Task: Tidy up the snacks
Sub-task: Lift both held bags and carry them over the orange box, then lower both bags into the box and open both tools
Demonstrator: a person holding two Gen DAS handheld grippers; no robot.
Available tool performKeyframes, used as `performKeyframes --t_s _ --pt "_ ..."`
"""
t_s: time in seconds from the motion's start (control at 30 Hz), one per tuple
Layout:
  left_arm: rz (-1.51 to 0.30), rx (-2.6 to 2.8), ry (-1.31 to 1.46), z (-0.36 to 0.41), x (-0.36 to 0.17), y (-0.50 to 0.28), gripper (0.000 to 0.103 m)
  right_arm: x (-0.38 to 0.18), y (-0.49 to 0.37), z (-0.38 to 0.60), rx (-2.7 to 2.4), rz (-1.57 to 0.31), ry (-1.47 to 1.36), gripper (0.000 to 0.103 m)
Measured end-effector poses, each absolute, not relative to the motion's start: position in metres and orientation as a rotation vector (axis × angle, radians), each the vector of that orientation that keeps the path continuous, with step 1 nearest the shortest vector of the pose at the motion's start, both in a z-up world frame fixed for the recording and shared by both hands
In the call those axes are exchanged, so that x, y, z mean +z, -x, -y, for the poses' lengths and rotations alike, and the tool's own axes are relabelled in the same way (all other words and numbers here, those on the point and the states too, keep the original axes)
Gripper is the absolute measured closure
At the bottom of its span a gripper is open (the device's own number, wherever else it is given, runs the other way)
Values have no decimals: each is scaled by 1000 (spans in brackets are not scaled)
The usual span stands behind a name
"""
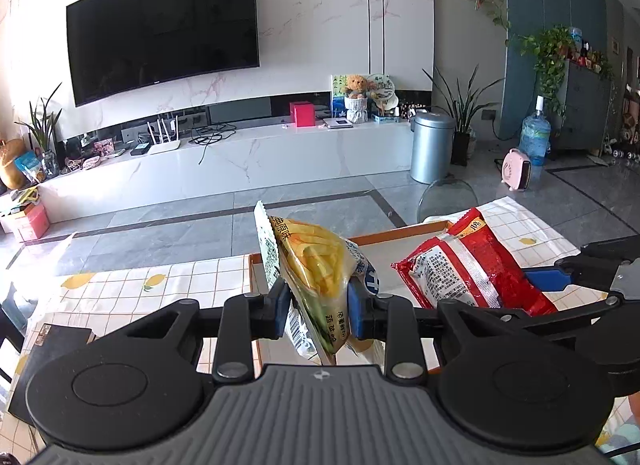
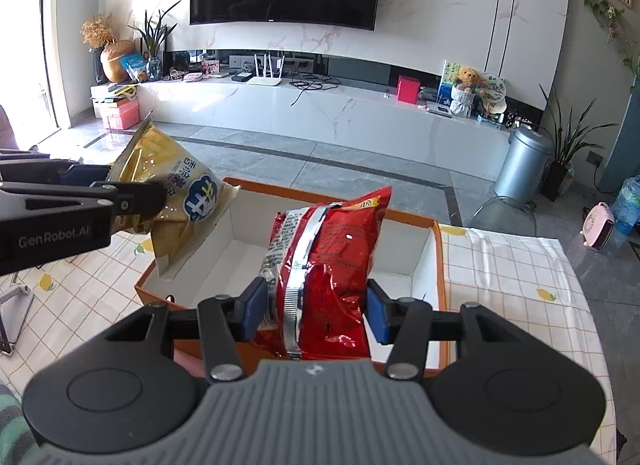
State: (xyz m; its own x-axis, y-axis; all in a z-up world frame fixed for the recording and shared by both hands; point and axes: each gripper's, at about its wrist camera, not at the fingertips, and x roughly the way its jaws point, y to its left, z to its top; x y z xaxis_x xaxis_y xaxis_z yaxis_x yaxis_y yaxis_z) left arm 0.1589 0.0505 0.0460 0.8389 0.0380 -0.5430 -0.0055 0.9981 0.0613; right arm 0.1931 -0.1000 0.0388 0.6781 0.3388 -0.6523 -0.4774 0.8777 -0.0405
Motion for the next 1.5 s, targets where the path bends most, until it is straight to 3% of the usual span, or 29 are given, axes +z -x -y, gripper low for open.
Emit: performKeyframes --t_s 0.23,0.27,0.43,1.13,1.5 --pt "-697 -7 -92 -51 19 -191 70 7 -242 76 484 -782 240 54" --pt "-714 -13 -99 -51 15 -195 70 1 -249 74 494 -803 242 64" --pt "-799 -30 -113 -60 -2 -213 70 -26 -273 66 531 -916 239 65" --pt "-1039 -1 -282 -63 -34 -243 67 -70 -302 42 635 -1160 154 66" --pt "-1073 22 -305 -58 -34 -243 62 -67 -298 34 603 -1167 207 64"
